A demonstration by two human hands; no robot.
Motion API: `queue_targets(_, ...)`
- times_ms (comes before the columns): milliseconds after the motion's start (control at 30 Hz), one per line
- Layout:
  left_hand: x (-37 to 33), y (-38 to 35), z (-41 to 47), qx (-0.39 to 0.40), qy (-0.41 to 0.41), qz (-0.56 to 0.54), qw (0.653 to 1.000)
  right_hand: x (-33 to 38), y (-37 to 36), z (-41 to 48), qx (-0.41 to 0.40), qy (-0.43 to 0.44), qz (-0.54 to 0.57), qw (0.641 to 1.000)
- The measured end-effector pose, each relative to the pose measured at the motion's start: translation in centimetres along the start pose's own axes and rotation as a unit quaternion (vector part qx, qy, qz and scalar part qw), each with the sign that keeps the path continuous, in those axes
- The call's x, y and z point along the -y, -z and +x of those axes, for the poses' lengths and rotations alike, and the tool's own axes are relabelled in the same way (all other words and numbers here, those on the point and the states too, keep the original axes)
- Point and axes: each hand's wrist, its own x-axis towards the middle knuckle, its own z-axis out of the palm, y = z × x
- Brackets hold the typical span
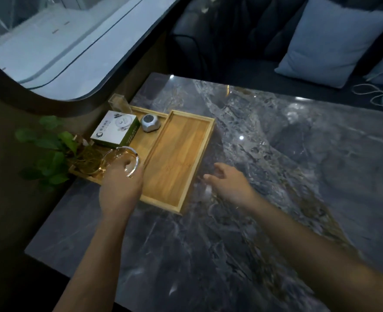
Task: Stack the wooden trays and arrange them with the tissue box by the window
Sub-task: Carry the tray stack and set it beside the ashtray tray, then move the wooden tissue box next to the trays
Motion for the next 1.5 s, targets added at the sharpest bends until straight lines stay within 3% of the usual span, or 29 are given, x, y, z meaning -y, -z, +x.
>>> queue_targets(133,-6.0,-3.9,-2.0,0.052,-0.197,0.058,0.977,-2.1,3.2,-2.6,-0.063,0.051,-0.087,0.993)
queue_targets(300,-12.2,-10.2,-7.4,0.158,-0.349,0.083,0.92,-6.0,8.3,-7.4,-0.175,0.035,-0.139,0.974)
queue_targets(500,-18.9,-16.3,-16.2,0.26,-0.459,0.053,0.848,-12.7,15.4,-15.7,-0.294,-0.067,-0.166,0.939)
queue_targets(667,-23.3,-20.5,-23.3,0.362,-0.479,0.03,0.799,-19.1,20.7,-23.3,-0.393,-0.159,-0.164,0.891)
queue_targets(867,-25.0,-24.9,-29.4,0.501,-0.388,-0.015,0.773,-26.4,22.7,-29.2,-0.473,-0.255,-0.014,0.843)
queue_targets(1000,-24.6,-26.6,-31.6,0.567,-0.211,-0.089,0.792,-29.1,21.7,-29.5,-0.471,-0.286,0.171,0.817)
queue_targets(1100,-23.8,-27.1,-33.1,0.629,-0.094,-0.148,0.757,-29.5,20.3,-28.4,-0.437,-0.254,0.336,0.795)
queue_targets(1200,-23.3,-27.5,-33.6,0.641,-0.059,-0.171,0.746,-28.5,19.5,-27.0,-0.429,-0.213,0.4,0.781)
queue_targets(1400,-22.4,-25.8,-29.8,0.624,-0.043,-0.274,0.731,-25.0,19.9,-23.9,-0.401,-0.139,0.416,0.804)
queue_targets(1500,-22.1,-23.5,-26.2,0.579,-0.041,-0.308,0.754,-21.5,19.7,-21.0,-0.365,-0.102,0.406,0.832)
